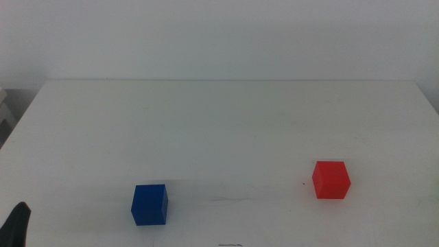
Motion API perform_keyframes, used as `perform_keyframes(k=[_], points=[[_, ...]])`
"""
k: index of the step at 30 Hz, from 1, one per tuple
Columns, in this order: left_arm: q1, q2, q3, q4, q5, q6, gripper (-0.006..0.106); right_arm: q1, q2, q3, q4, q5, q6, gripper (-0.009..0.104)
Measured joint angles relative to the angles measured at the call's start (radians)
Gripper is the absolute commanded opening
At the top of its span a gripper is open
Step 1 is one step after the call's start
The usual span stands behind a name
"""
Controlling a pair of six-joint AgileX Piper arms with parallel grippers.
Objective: Stack red cubes first, then green, then blue cubes in a specific spot.
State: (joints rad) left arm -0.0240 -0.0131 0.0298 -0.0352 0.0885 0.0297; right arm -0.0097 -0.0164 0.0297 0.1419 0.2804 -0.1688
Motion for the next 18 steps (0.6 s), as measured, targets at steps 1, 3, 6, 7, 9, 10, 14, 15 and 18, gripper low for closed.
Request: perform_keyframes(k=[1,3,6,7,9,10,14,15,18], points=[[0.000,0.000,0.000,0.000,0.000,0.000,0.090,0.000,0.000,-0.029,0.000,0.028,0.000,0.094],[0.000,0.000,0.000,0.000,0.000,0.000,0.090,0.000,0.006,-0.077,0.000,0.060,0.000,0.094],[0.000,0.000,0.000,0.000,0.000,0.000,0.090,0.000,0.051,-0.180,0.000,0.132,0.000,0.094],[0.000,0.000,0.000,0.000,0.000,0.000,0.090,0.000,0.072,-0.215,0.000,0.162,0.000,0.094],[0.000,0.000,0.000,0.000,0.000,0.000,0.090,0.000,0.120,-0.279,0.000,0.217,0.000,0.094],[0.000,0.000,0.000,0.000,0.000,0.000,0.090,0.000,0.146,-0.315,0.000,0.251,0.000,0.094],[0.000,0.000,0.000,0.000,0.000,0.000,0.090,0.000,0.269,-0.448,-0.017,0.371,-0.016,0.094],[0.000,0.000,0.000,0.000,0.000,0.000,0.090,0.000,0.300,-0.476,-0.028,0.394,-0.033,0.094],[0.000,0.000,0.000,0.000,0.000,0.000,0.090,0.000,0.426,-0.584,-0.047,0.463,-0.090,0.094]])
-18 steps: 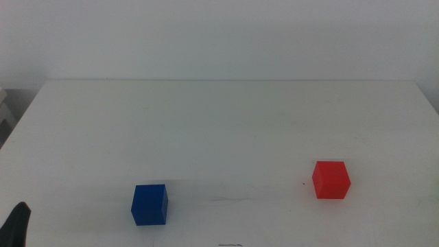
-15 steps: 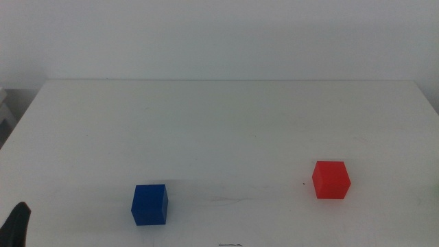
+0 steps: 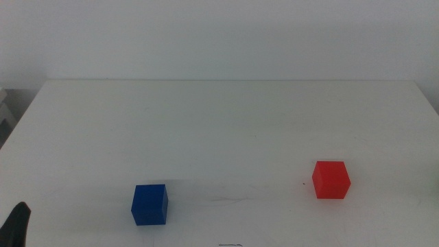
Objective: Stack red cubes first, then green, then blue cubes in a specific spot.
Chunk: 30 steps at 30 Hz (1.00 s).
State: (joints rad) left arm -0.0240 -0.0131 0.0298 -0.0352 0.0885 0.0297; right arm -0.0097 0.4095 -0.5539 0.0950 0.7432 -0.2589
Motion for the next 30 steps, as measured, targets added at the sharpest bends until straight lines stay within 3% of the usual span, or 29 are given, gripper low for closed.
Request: perform_keyframes(k=[8,11,20,30], points=[[0.000,0.000,0.000,0.000,0.000,0.000,0.090,0.123,0.319,-0.283,0.048,0.285,-0.041,0.094],[0.000,0.000,0.000,0.000,0.000,0.000,0.090,0.181,0.440,-0.391,0.047,0.343,0.019,0.094],[0.000,0.000,0.000,0.000,0.000,0.000,0.090,0.218,0.791,-0.610,-0.047,0.354,0.516,0.094],[0.000,0.000,0.000,0.000,0.000,0.000,0.090,0.282,1.065,-0.737,-0.088,0.363,0.577,0.094]])
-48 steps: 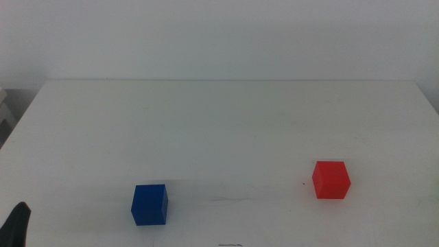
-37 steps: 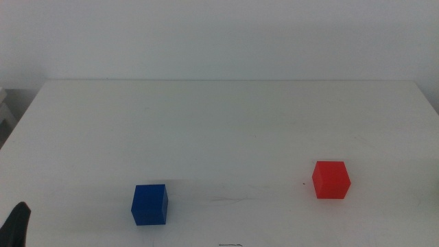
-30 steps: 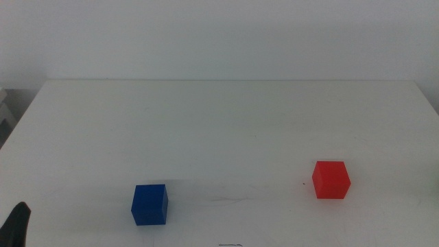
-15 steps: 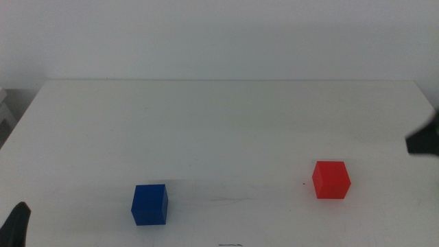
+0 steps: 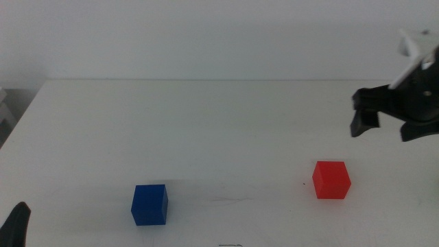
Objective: Stack red cubes first, then green, then blue cubes in a specific spot.
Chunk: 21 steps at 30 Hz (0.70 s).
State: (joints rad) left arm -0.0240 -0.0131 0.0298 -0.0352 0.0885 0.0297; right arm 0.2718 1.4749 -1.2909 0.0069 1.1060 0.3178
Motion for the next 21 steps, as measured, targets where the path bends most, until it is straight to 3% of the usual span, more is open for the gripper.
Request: perform_keyframes(k=[21], points=[[0.000,0.000,0.000,0.000,0.000,0.000,0.090,0.064,0.321,-0.029,-0.007,-0.074,0.000,0.094]])
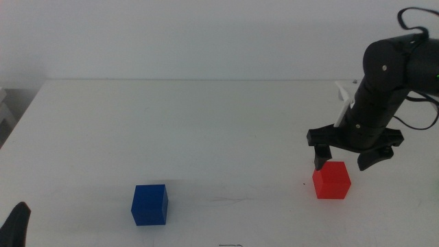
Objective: Stack red cubes first, then green, then blue cubes in a specific spot.
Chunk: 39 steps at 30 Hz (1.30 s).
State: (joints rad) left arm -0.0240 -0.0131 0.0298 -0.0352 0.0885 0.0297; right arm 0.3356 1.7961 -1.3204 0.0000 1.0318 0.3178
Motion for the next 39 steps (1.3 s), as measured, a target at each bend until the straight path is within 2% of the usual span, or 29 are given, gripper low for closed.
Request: perform_keyframes(k=[9,17,21,22,28,33,39], points=[[0.000,0.000,0.000,0.000,0.000,0.000,0.090,0.002,0.063,-0.001,0.000,-0.044,0.000,0.094],[0.000,0.000,0.000,0.000,0.000,0.000,0.090,0.002,0.111,-0.001,0.000,-0.061,0.000,0.083],[0.000,0.000,0.000,0.000,0.000,0.000,0.090,0.002,0.123,-0.001,0.000,-0.061,0.000,0.070],[0.000,0.000,0.000,0.000,0.000,0.000,0.090,0.003,0.123,-0.001,0.000,-0.061,0.000,0.056],[0.000,0.000,0.000,0.000,0.000,0.000,0.090,0.004,0.123,-0.003,0.000,-0.054,0.000,0.000],[0.000,0.000,0.000,0.000,0.000,0.000,0.090,0.010,0.122,-0.012,-0.013,-0.022,0.001,-0.001],[0.000,0.000,0.000,0.000,0.000,0.000,0.090,0.083,0.114,-0.147,-0.095,0.106,0.070,-0.001]])
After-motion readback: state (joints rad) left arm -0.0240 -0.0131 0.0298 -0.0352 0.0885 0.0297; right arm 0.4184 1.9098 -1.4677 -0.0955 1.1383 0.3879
